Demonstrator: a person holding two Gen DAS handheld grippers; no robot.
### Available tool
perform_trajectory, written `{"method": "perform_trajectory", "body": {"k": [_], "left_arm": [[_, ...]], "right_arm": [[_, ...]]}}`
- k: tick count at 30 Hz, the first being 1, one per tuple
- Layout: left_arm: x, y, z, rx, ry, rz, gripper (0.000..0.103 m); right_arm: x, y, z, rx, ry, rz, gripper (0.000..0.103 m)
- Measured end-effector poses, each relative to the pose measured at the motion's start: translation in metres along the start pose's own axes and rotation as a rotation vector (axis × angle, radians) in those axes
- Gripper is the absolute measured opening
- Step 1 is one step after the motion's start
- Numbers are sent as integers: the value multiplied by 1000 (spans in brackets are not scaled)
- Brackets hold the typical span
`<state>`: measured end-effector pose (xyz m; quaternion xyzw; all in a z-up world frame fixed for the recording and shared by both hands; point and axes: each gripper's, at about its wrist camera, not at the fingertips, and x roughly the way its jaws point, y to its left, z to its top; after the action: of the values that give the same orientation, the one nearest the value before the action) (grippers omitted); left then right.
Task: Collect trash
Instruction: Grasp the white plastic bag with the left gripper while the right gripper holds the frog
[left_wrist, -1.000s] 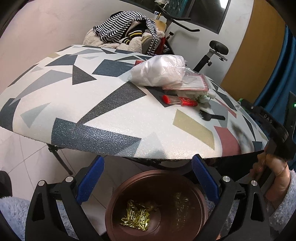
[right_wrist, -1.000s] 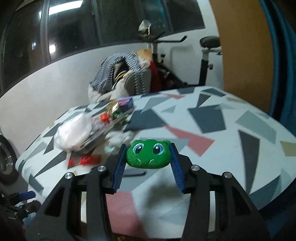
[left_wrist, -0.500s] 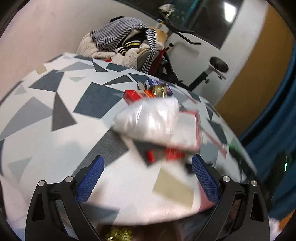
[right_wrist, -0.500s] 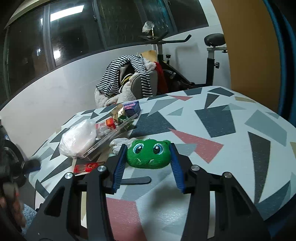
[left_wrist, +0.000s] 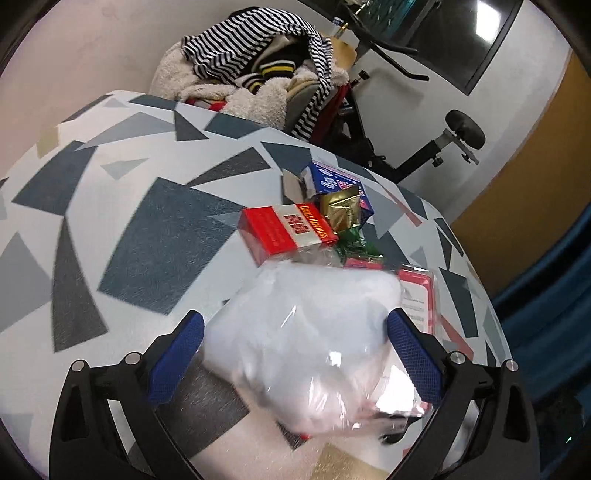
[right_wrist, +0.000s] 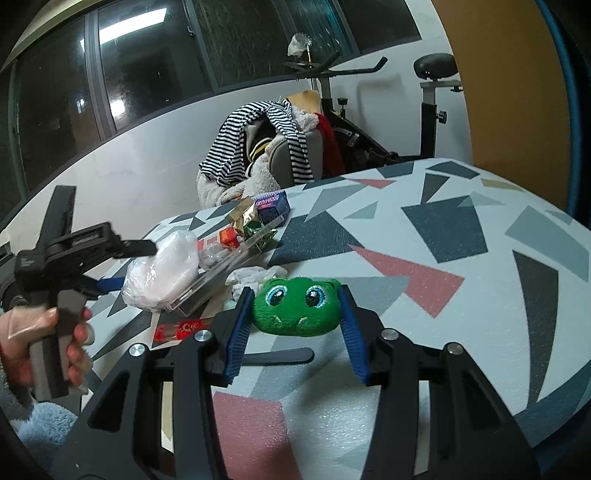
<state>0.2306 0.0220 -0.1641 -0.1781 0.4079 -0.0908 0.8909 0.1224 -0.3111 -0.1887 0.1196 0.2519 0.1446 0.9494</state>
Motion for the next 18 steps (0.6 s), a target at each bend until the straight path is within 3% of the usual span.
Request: {"method": "perform_trajectory", "body": {"k": [11, 18], "left_arm": [[17, -17, -3, 107, 26, 37, 96], [12, -23, -6, 187, 29, 48, 69]], "right_arm": [[3, 2, -3, 5, 10, 10, 47], [4, 1, -3, 7, 13, 8, 47]]}}
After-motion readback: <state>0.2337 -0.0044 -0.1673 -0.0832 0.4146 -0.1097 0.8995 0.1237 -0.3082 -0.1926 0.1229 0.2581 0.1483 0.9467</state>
